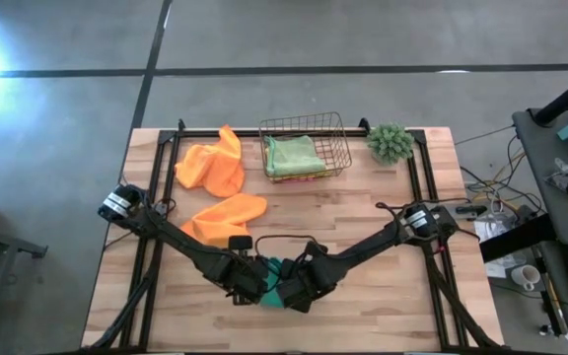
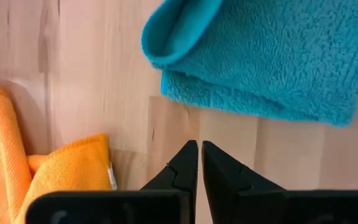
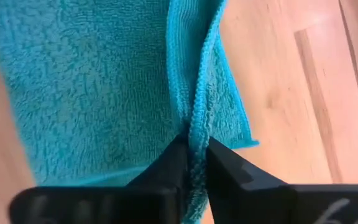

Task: Fold microfiber towels
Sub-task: Fold the blue microfiber cloth, then put the folded blue microfiber cloth into the gold wire basket

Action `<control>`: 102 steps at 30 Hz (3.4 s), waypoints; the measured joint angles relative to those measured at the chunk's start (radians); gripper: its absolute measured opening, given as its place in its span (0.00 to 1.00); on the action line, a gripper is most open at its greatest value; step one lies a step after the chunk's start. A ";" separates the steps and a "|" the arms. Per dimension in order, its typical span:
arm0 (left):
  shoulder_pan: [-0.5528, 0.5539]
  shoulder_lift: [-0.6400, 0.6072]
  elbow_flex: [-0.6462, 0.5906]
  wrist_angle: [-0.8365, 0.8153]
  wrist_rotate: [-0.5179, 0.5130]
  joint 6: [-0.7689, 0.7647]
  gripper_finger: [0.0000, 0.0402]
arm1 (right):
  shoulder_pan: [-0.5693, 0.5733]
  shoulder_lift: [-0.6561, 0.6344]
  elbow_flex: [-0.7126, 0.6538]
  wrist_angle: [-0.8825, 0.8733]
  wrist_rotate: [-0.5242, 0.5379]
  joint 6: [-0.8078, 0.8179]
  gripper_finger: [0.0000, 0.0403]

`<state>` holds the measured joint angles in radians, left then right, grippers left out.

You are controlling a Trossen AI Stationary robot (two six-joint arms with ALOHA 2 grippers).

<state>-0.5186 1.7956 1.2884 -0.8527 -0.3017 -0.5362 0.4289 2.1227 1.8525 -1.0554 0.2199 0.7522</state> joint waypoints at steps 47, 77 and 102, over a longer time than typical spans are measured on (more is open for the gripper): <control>-0.123 0.095 0.033 0.320 0.139 0.115 0.41 | 0.278 -0.040 -0.142 0.274 0.096 -0.171 0.33; -0.137 0.193 0.019 0.339 -0.030 0.282 0.41 | 0.208 -0.028 -0.231 0.445 0.167 -0.438 0.33; -0.102 0.196 0.015 0.347 -0.046 0.288 0.07 | 0.128 0.033 -0.233 0.445 0.133 -0.351 0.18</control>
<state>-0.6209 1.9911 1.3037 -0.5056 -0.3481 -0.2481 0.5564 2.1555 1.6191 -0.6108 0.3531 0.4009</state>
